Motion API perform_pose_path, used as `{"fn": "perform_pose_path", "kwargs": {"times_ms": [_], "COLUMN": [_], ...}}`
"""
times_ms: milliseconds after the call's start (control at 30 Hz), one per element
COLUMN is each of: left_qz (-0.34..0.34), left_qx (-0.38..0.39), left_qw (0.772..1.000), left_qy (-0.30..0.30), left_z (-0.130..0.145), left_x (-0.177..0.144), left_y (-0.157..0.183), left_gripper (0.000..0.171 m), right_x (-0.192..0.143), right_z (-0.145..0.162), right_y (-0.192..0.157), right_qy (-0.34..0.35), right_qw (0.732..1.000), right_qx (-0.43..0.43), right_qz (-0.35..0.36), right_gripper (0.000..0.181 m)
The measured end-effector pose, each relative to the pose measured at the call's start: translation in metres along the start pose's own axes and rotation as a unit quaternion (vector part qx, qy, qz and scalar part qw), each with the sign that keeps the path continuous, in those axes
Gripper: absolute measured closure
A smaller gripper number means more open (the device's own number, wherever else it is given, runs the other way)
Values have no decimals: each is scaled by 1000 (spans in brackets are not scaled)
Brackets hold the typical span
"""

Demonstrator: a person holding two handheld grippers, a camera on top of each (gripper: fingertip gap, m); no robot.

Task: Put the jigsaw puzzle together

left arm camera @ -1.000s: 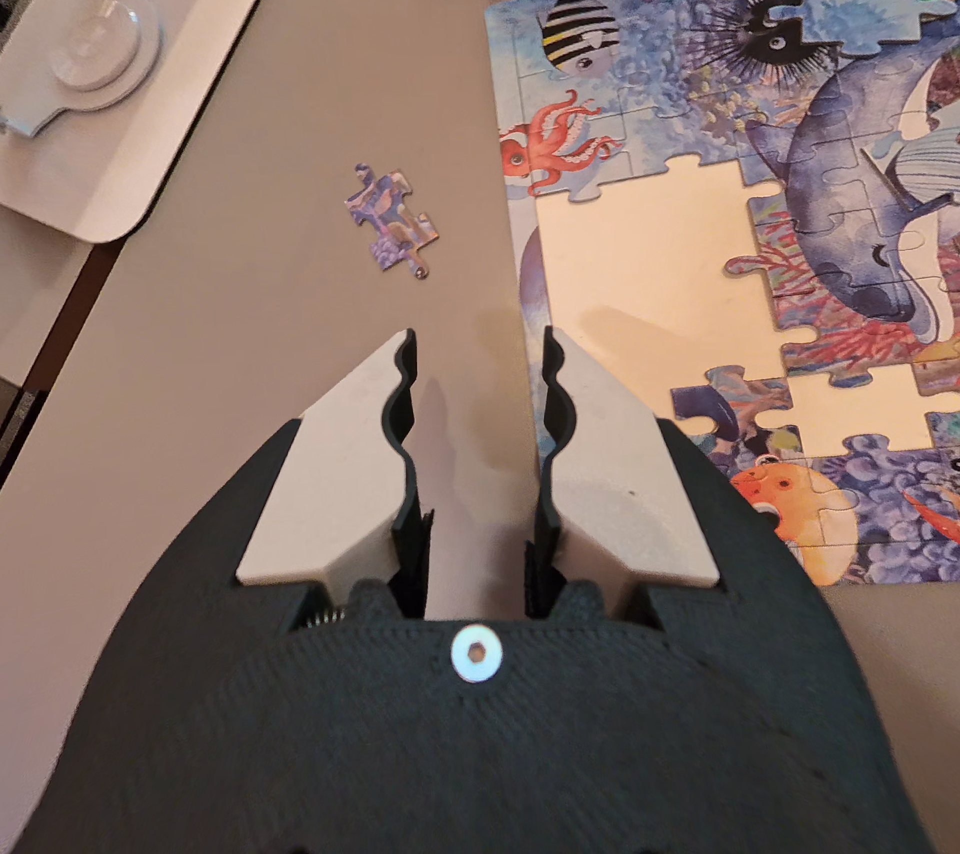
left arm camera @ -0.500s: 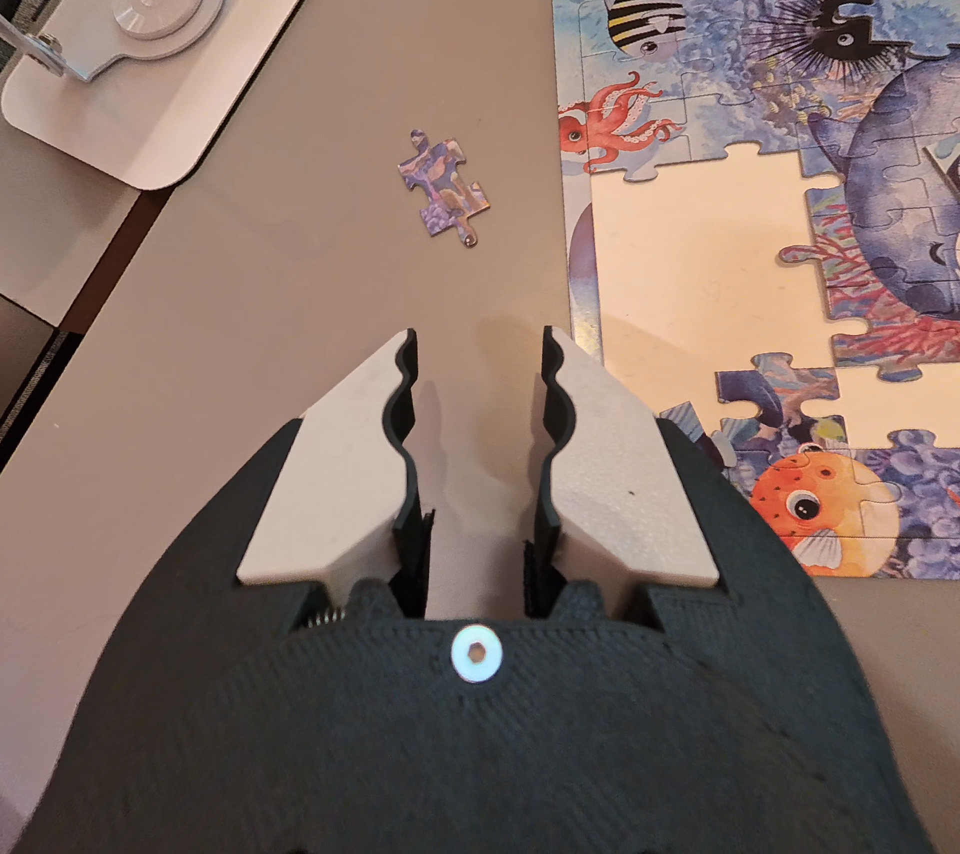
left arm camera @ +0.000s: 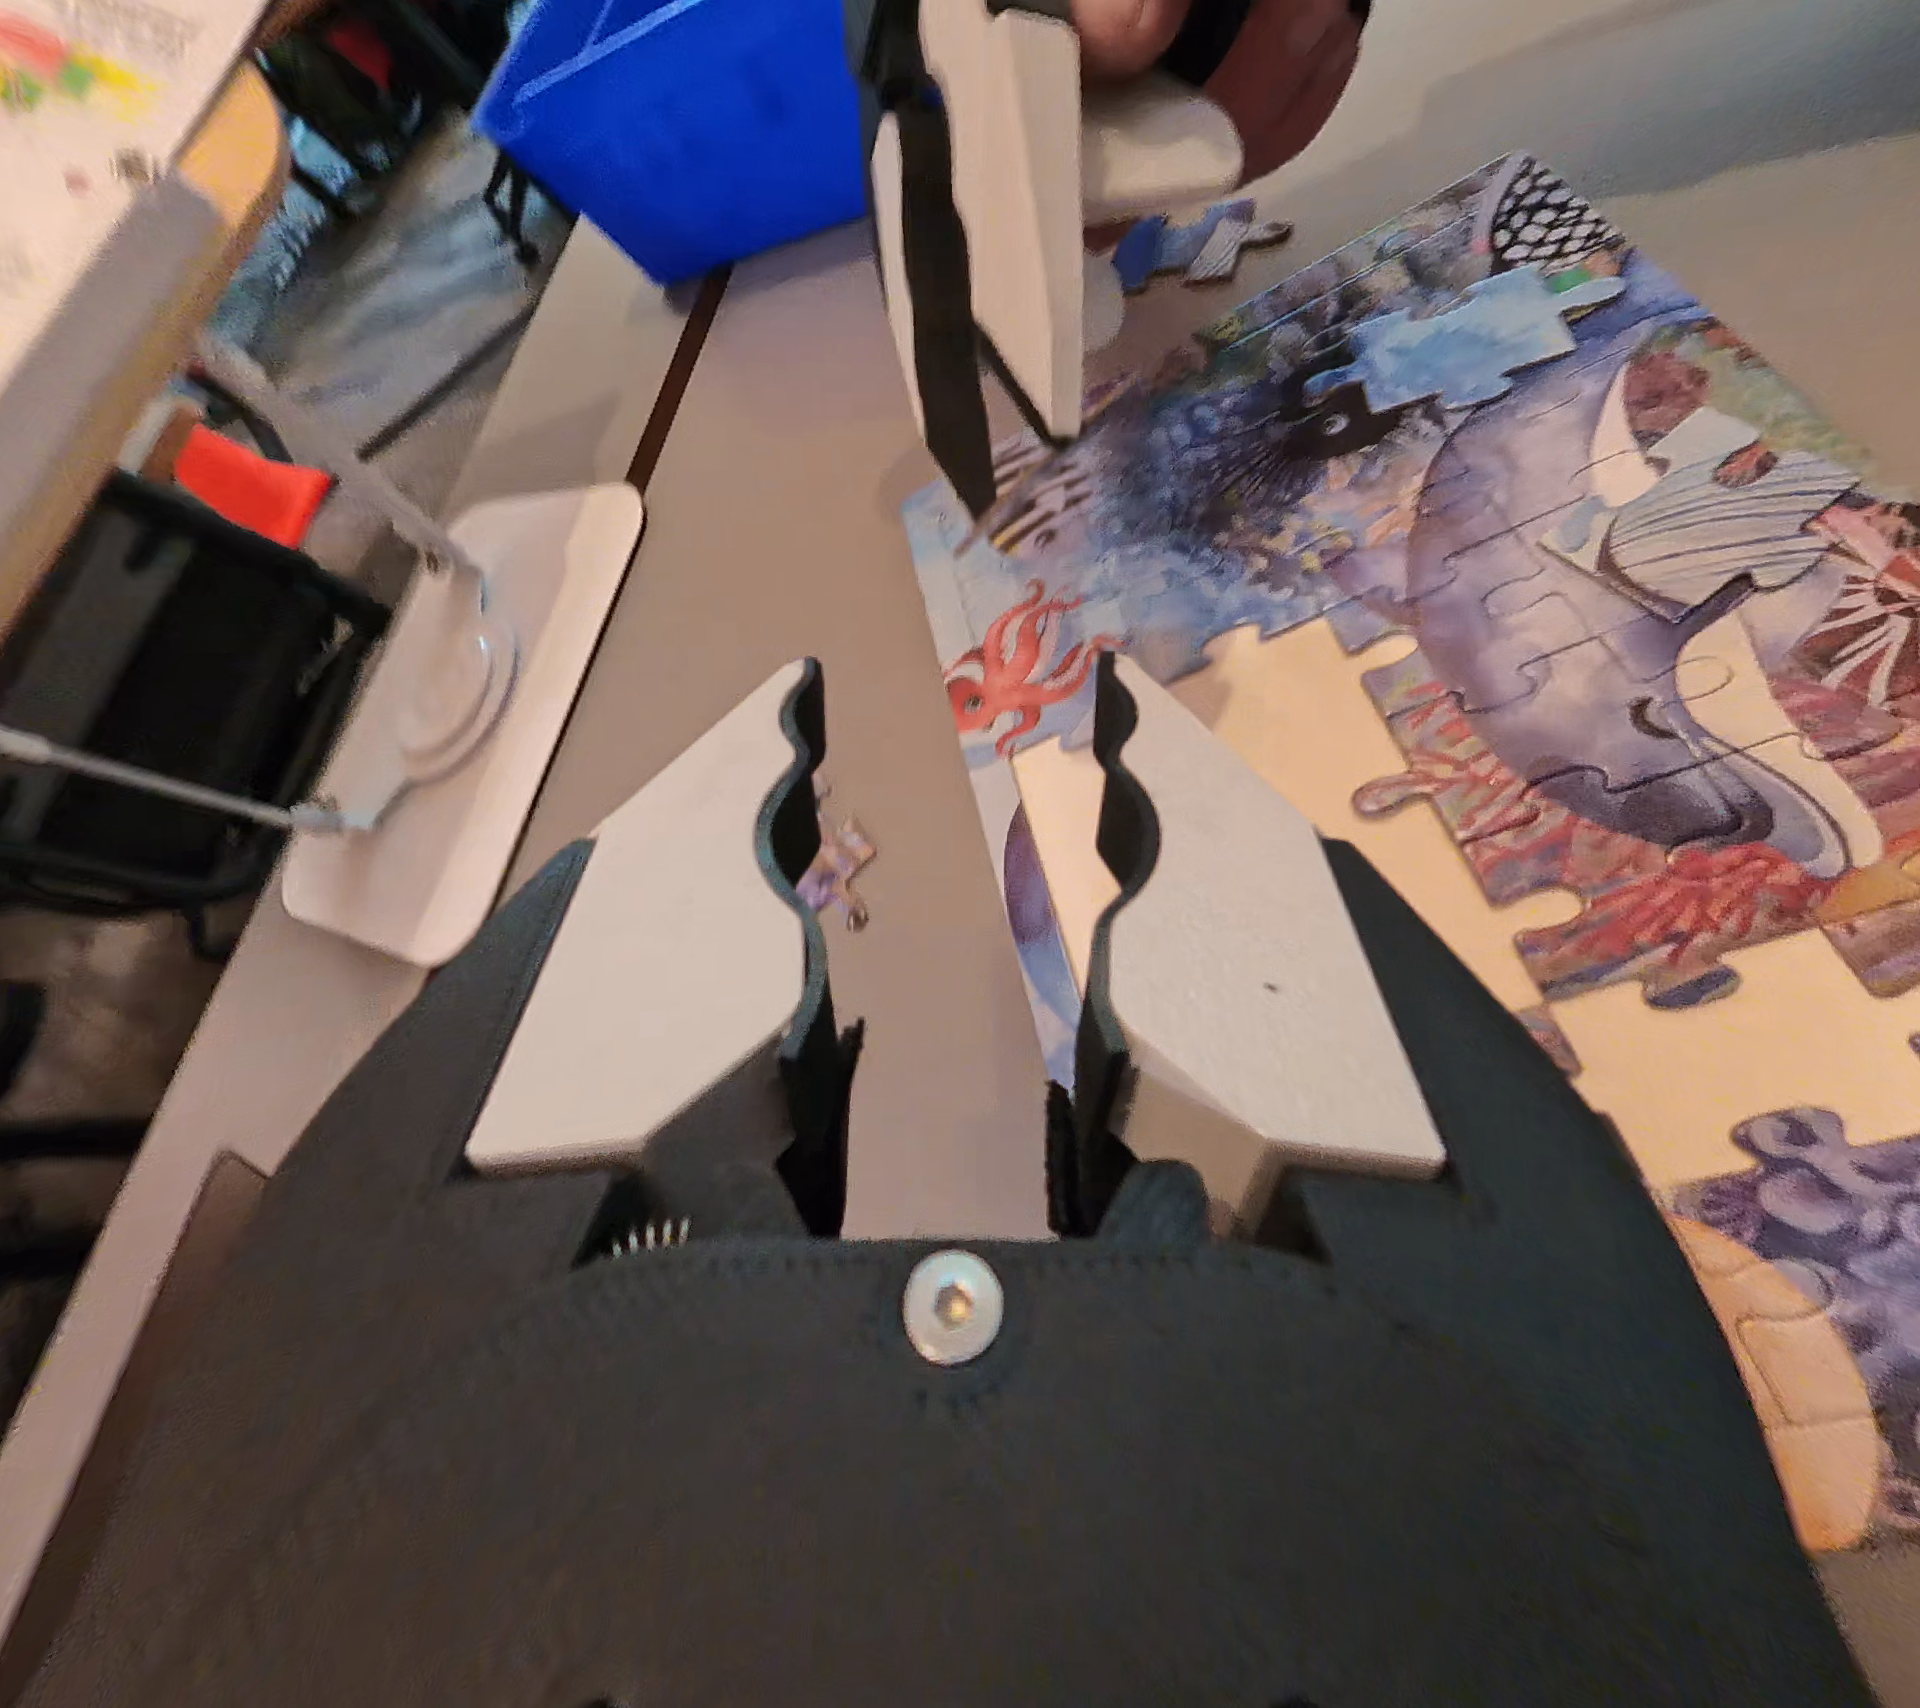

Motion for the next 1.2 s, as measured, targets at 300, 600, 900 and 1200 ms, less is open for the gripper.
{"fn": "perform_pose_path", "kwargs": {"times_ms": [300, 600, 900, 1200], "left_qz": [55, 157, 199, 197], "left_qx": [46, -254, -334, -363], "left_qw": [997, 953, 919, 907], "left_qy": [24, 50, 65, 84], "left_z": [-23, -22, -20, -16], "left_x": [15, 3, 0, -6], "left_y": [41, 10, 6, -5], "left_gripper": [170, 171, 159, 168], "right_x": [20, -7, 11, 3], "right_z": [15, -16, -20, -29], "right_y": [-23, -34, -35, -30], "right_qy": [-47, 55, 35, 94], "right_qw": [991, 993, 994, 991], "right_qx": [22, -43, -76, -51], "right_qz": [-124, -99, -64, -85], "right_gripper": [142, 151, 181, 181]}}
Point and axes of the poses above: each gripper's, where its closed fingertips meet, x out along the fingers, z out of its underside, y = z × x across the jaws, the point moved 4 cm from there along -x, back along the fingers, and after that the axes turned 11 degrees about -z, right-handed, at the moved point
